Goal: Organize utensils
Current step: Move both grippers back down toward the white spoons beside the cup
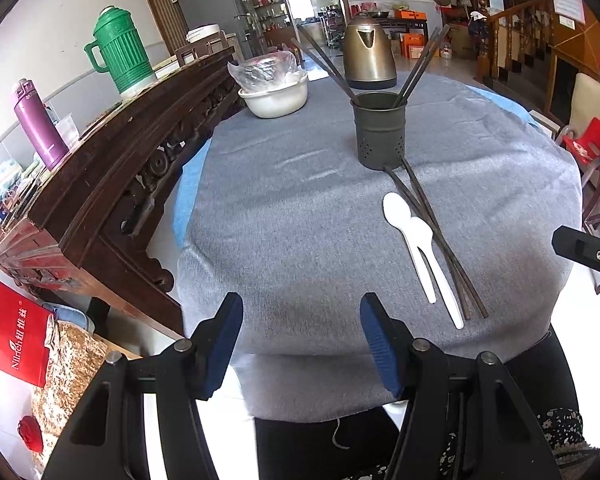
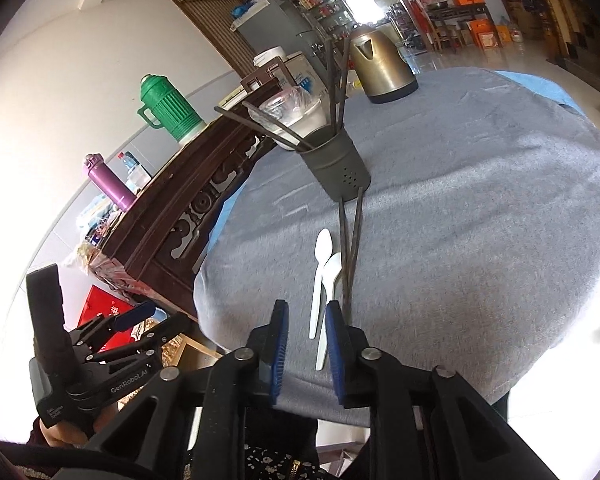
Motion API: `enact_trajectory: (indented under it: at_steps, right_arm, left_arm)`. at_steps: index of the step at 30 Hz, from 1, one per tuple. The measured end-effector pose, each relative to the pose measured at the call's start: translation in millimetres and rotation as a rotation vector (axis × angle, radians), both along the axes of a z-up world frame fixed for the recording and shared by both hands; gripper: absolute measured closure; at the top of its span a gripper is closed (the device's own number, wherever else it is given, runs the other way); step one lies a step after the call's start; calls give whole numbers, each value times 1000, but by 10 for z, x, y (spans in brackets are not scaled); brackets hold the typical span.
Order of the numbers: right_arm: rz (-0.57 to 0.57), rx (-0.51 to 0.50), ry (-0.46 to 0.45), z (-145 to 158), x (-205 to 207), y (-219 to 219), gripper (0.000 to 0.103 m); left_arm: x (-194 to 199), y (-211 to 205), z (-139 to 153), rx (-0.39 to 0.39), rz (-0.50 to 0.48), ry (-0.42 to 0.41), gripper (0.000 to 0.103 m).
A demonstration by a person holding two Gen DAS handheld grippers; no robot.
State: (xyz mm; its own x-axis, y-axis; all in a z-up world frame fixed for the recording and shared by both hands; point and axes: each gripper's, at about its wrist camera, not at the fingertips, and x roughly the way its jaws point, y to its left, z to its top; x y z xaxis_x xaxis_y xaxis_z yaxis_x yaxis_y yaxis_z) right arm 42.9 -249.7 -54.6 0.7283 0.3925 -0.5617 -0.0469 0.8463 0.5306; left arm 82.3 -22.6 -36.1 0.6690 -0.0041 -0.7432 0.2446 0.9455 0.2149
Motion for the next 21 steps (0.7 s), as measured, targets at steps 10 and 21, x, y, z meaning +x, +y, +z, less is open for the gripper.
enact_trajectory:
  at_steps: [10,21]
  right_arm:
    - [74,-14,28,-24,173,199,76]
    - [116,-77,233,-484,1025,445,77]
  left_arm:
    - [53,192,-61,-48,41,26,41]
    - [182,374,-192,-85,84,73,41]
